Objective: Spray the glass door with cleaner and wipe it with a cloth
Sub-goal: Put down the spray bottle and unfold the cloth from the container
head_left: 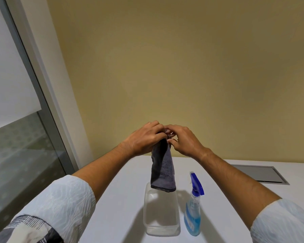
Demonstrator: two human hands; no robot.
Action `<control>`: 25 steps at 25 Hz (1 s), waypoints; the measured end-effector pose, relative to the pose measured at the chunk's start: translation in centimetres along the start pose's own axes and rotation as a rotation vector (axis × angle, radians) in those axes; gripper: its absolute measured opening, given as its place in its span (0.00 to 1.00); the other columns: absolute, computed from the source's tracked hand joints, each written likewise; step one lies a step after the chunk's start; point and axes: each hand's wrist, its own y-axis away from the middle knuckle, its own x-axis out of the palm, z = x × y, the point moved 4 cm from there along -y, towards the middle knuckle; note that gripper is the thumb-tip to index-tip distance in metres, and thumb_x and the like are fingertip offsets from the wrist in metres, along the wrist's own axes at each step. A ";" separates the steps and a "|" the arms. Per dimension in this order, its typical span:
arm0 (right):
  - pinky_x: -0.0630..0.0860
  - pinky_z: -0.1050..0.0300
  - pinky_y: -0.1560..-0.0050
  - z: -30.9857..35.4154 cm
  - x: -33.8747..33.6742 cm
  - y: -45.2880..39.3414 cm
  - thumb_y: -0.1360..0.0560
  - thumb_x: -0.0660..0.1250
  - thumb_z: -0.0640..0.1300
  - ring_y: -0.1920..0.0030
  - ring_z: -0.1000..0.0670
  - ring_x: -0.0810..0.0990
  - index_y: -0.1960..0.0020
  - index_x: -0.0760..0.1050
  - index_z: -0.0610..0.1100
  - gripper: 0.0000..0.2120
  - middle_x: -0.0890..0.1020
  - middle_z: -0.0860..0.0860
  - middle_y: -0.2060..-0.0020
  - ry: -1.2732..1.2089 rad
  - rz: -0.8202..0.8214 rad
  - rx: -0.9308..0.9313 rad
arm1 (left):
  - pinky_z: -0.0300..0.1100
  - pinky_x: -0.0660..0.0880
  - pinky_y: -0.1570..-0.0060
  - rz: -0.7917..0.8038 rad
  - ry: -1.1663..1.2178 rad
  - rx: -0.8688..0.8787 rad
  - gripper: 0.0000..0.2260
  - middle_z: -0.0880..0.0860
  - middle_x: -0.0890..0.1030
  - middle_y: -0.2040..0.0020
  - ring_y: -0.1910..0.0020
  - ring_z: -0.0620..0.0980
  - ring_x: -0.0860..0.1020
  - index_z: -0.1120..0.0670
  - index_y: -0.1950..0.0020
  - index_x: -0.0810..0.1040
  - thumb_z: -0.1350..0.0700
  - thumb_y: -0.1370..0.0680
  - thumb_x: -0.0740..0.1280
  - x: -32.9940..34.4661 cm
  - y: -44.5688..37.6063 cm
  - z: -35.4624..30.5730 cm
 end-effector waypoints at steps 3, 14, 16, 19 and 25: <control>0.79 0.52 0.48 -0.4 -0.6 0.2 0.27 0.72 0.37 0.50 0.51 0.79 0.32 0.73 0.52 0.26 0.81 0.50 0.46 -0.006 0.003 -0.009 | 0.52 0.77 0.61 -0.052 -0.006 -0.024 0.10 0.63 0.80 0.52 0.57 0.61 0.77 0.62 0.46 0.81 0.66 0.25 0.66 -0.4 -0.1 0.1; 0.80 0.51 0.55 -0.1 -1.7 0.6 0.30 0.73 0.40 0.48 0.50 0.73 0.42 0.78 0.45 0.17 0.74 0.48 0.44 0.096 0.009 -0.135 | 0.52 0.78 0.53 -0.049 0.140 -0.371 0.31 0.60 0.76 0.49 0.51 0.57 0.77 0.62 0.40 0.76 0.37 0.28 0.65 -0.2 1.0 2.3; 0.80 0.49 0.58 0.2 -2.0 0.7 0.32 0.73 0.39 0.49 0.49 0.74 0.46 0.79 0.45 0.15 0.76 0.47 0.45 0.132 -0.024 -0.180 | 0.52 0.78 0.54 0.000 0.129 -0.369 0.30 0.60 0.76 0.49 0.51 0.56 0.76 0.61 0.42 0.78 0.36 0.28 0.64 0.1 1.1 2.5; 0.79 0.46 0.57 0.6 -2.3 0.9 0.33 0.72 0.39 0.47 0.46 0.74 0.50 0.80 0.44 0.13 0.78 0.47 0.45 0.172 -0.038 -0.229 | 0.52 0.77 0.53 0.077 0.135 -0.394 0.32 0.58 0.76 0.48 0.50 0.55 0.75 0.59 0.42 0.80 0.33 0.27 0.59 0.4 1.2 2.8; 0.76 0.45 0.49 0.8 -2.2 0.8 0.36 0.71 0.39 0.44 0.45 0.75 0.51 0.80 0.43 0.13 0.83 0.49 0.47 0.257 0.057 -0.296 | 0.51 0.75 0.48 0.267 0.054 -0.300 0.35 0.59 0.74 0.42 0.46 0.54 0.72 0.55 0.32 0.75 0.31 0.26 0.53 1.2 1.1 2.9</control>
